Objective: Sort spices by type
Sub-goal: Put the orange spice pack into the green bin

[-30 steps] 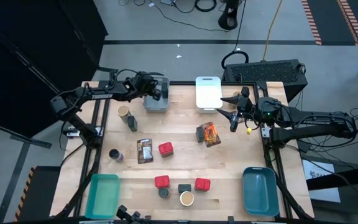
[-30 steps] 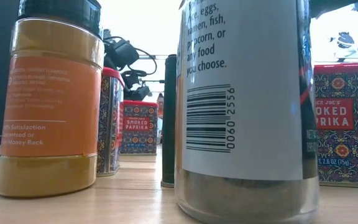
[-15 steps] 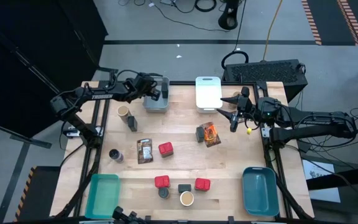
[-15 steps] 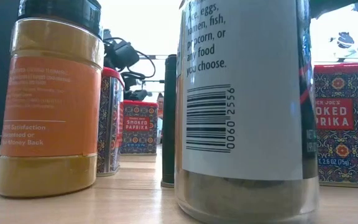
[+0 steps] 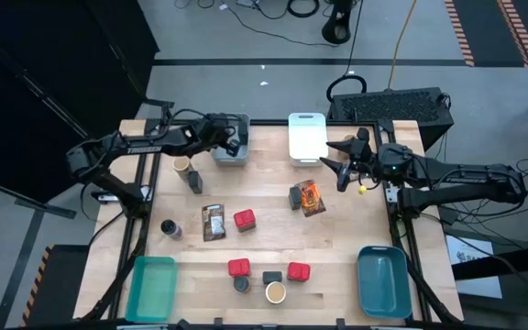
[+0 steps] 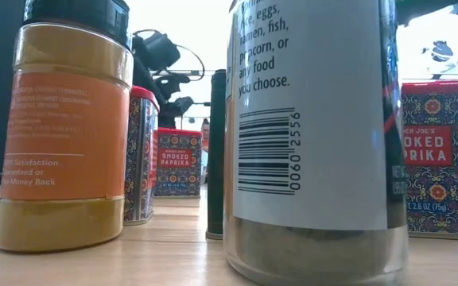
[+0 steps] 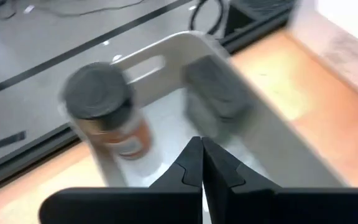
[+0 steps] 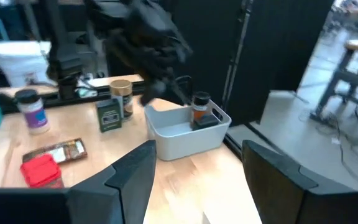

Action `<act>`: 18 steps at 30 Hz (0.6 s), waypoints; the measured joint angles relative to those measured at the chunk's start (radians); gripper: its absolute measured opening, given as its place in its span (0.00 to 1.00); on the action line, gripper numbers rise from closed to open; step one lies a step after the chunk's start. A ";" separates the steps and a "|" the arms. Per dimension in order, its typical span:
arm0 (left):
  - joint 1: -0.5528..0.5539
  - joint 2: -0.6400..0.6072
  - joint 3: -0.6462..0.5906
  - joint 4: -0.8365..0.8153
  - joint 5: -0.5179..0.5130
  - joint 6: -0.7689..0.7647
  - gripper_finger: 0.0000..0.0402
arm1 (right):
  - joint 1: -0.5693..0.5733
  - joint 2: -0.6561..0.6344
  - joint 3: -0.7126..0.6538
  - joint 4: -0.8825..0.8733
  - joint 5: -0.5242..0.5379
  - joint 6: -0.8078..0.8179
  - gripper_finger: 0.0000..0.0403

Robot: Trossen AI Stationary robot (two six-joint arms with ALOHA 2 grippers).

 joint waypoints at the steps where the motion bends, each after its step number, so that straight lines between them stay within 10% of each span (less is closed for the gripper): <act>1: -0.020 -0.014 0.000 -0.004 0.000 0.007 0.02 | -0.001 0.005 0.000 0.000 0.005 0.022 0.55; 18: -0.340 -0.275 0.000 -0.094 0.003 0.259 0.03 | 0.047 0.095 0.000 -0.035 -0.096 0.143 0.55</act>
